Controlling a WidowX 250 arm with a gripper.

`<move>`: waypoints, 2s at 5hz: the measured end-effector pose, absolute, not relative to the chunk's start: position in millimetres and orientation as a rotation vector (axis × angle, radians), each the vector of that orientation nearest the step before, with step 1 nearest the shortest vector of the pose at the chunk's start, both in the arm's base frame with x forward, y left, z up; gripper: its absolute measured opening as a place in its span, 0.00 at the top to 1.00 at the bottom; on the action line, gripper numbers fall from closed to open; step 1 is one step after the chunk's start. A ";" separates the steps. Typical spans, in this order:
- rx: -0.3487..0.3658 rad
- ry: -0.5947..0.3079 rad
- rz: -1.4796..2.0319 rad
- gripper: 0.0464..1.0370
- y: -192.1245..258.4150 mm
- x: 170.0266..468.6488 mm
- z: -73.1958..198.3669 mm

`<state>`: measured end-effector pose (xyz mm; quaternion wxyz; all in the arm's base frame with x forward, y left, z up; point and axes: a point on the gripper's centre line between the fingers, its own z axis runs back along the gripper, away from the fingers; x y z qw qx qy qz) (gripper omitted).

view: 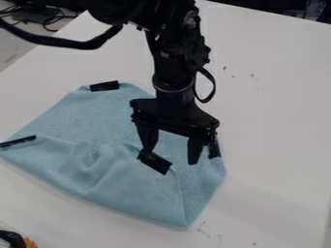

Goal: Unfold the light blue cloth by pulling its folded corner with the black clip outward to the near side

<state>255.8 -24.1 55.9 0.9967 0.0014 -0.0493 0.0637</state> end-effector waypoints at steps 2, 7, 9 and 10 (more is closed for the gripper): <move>0.025 -0.043 0.129 0.04 -19.0 255.6 33.3; -0.037 -0.053 0.163 0.11 4.0 268.2 7.2; -0.033 -0.045 0.180 0.46 5.0 267.5 7.7; -0.019 -0.041 0.187 0.53 5.6 266.8 8.2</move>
